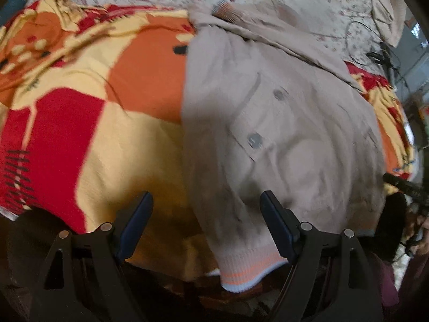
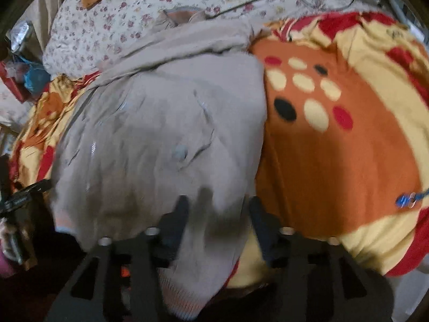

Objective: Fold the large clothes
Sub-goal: 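Move both grippers to the ribbed hem of the jacket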

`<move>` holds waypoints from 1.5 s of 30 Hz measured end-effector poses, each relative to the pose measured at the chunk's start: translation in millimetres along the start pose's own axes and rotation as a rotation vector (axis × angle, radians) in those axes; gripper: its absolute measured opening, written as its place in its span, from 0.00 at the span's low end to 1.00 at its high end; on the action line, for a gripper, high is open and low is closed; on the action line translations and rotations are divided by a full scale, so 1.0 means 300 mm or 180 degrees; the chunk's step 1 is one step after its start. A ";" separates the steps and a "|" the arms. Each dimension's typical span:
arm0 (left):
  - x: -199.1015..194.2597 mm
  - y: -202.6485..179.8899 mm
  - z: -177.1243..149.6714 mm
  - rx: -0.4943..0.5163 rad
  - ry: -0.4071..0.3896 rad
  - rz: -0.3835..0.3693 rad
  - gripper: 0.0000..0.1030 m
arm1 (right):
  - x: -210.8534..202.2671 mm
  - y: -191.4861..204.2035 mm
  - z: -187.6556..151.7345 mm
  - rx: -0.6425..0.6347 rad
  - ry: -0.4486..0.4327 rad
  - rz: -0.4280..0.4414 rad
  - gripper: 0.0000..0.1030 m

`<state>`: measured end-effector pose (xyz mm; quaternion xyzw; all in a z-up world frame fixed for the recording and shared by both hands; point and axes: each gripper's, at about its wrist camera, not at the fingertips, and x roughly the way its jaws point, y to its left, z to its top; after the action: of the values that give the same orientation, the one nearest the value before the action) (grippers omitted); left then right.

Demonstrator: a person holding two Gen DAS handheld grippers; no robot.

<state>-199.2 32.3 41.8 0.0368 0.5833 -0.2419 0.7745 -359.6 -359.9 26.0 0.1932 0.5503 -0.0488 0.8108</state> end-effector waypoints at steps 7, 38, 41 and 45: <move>0.028 0.010 -0.028 -0.0013 0.0234 -0.0121 0.79 | 0.056 0.011 -0.109 -0.0036 0.0335 0.0302 0.67; 0.078 -0.082 -0.048 0.0085 0.0191 -0.0289 0.79 | 0.076 0.107 -0.091 -0.0393 0.0294 0.0865 0.62; 0.080 -0.081 -0.048 0.0072 0.0186 -0.0289 0.79 | 0.083 0.115 -0.089 -0.0367 0.0303 0.0840 0.62; 0.081 -0.077 -0.052 0.0069 0.0175 -0.0295 0.79 | 0.090 0.127 -0.092 -0.0363 0.0285 0.0767 0.64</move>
<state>-217.6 9.3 19.6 0.0248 0.6028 -0.2827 0.7457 -362.1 -311.2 2.5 0.2135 0.5607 0.0890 0.7951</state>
